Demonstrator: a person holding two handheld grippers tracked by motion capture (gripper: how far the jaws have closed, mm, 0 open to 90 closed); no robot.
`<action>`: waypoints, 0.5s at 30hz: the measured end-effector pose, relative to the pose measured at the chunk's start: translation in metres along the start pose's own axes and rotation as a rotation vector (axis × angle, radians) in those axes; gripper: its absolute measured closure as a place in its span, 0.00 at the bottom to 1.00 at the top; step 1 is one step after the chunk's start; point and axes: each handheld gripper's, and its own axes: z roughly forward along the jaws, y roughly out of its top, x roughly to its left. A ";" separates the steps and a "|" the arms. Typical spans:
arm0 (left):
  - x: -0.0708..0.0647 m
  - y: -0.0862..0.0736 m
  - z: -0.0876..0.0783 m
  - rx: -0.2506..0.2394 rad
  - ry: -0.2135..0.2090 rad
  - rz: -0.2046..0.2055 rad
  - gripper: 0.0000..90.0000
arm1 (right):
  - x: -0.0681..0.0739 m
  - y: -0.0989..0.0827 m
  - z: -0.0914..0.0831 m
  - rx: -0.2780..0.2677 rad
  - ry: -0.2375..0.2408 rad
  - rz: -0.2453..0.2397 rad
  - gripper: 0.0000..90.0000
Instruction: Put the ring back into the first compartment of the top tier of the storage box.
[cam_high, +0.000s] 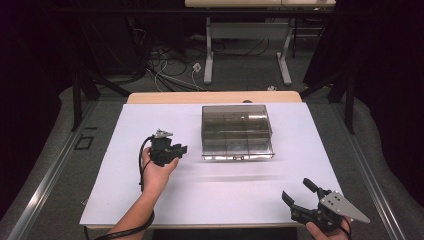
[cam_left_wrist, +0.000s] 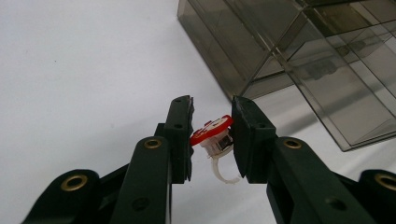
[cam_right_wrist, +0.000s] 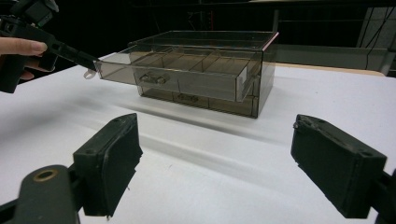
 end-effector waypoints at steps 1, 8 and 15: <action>0.000 0.001 -0.002 -0.005 0.003 0.000 0.77 | 0.000 0.000 0.000 0.001 0.000 0.000 0.17; -0.001 0.006 -0.006 -0.022 0.000 0.005 0.77 | 0.000 0.000 0.000 0.001 0.000 -0.002 0.17; -0.005 0.016 -0.015 -0.051 -0.003 0.026 0.77 | 0.001 0.000 0.000 0.003 -0.003 0.001 0.17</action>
